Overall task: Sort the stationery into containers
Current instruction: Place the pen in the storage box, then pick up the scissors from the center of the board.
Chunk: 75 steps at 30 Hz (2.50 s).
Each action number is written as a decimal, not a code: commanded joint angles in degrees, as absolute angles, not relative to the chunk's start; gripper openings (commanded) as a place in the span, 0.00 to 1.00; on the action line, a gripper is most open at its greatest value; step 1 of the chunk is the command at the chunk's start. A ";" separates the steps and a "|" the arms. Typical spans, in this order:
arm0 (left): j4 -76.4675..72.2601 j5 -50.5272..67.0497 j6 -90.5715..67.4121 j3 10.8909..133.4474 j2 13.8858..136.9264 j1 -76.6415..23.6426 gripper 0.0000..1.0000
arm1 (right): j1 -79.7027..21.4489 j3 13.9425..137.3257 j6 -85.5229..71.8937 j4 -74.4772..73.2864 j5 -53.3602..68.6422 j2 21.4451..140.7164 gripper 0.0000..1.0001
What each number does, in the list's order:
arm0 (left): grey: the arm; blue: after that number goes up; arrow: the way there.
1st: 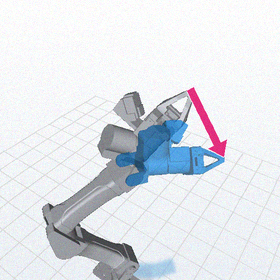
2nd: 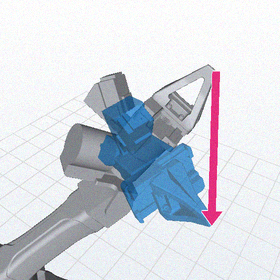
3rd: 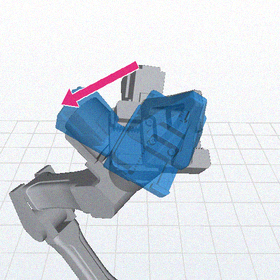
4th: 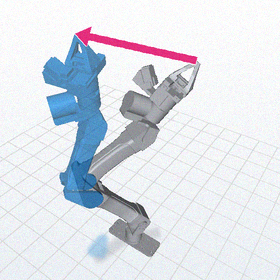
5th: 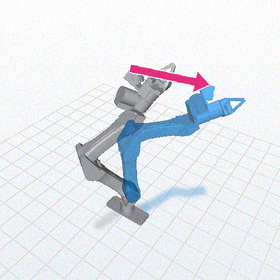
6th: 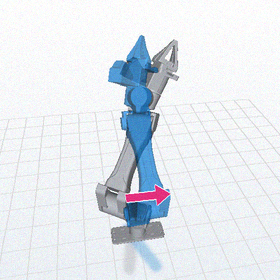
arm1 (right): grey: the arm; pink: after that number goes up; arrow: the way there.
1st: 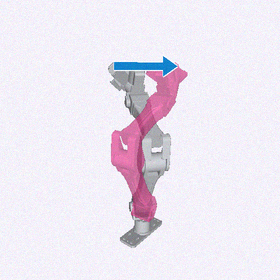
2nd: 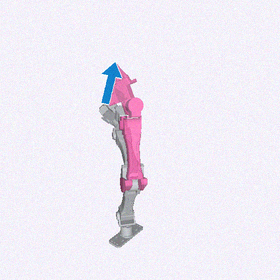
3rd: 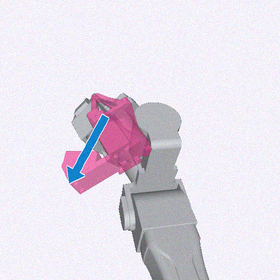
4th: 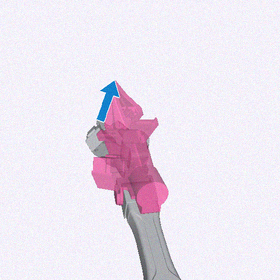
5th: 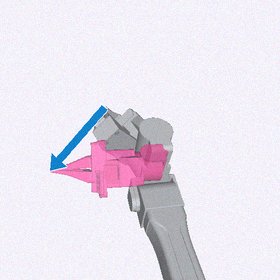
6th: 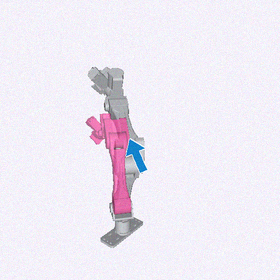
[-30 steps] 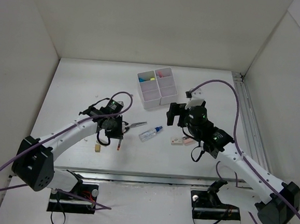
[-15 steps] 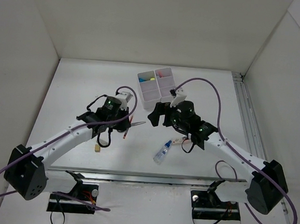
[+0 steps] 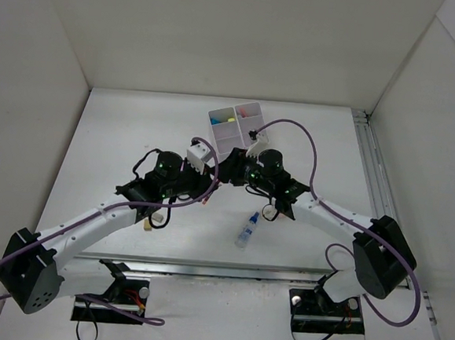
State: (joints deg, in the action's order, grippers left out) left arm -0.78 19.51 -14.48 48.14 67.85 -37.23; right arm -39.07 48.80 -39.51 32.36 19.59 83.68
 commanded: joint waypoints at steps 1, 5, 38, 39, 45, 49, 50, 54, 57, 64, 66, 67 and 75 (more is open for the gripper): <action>-6.95 20.48 -12.22 49.66 66.09 -38.40 0.00 | -39.46 48.87 -42.63 40.61 18.46 82.71 0.36; -4.84 16.10 -13.53 50.71 66.44 -38.41 0.07 | -39.46 49.30 -40.35 40.61 16.62 81.39 0.13; 12.74 6.94 -23.91 47.20 58.62 -21.27 0.99 | -23.64 113.91 2.03 35.68 -9.94 132.35 0.09; 12.83 7.12 -23.91 47.28 58.71 -21.27 1.00 | -23.64 113.56 1.67 35.68 -9.58 132.45 0.17; 15.38 6.42 -25.22 47.55 57.22 -21.27 0.99 | -23.73 104.35 0.26 35.60 -8.96 126.14 0.70; 17.48 6.24 -26.19 47.29 54.94 -21.27 0.99 | -23.99 96.52 -1.15 33.50 -6.44 116.65 0.90; 17.84 6.07 -26.89 47.02 53.97 -21.27 0.99 | -24.08 95.02 -0.79 31.92 -5.11 112.11 0.93; 22.39 3.43 -30.93 46.32 51.16 -20.74 0.99 | -25.04 87.21 8.77 20.69 9.29 102.76 0.98; 30.62 -3.22 -36.90 46.93 49.05 -19.69 1.00 | -28.29 87.71 23.69 4.92 21.08 99.58 0.98; 49.39 -13.10 -51.24 48.96 46.77 -16.44 0.99 | -44.97 90.35 43.04 -11.07 16.01 106.68 0.98; 49.92 -13.01 -51.76 47.82 44.75 -15.91 0.99 | -47.89 92.10 44.73 -12.56 13.72 109.50 0.98; 50.01 -12.92 -52.20 46.86 42.39 -15.91 1.00 | -50.25 93.15 46.04 -12.92 11.01 112.38 0.97; 51.95 -13.10 -52.56 44.30 35.25 -15.38 0.99 | -55.81 100.97 46.67 -13.80 7.39 123.83 0.88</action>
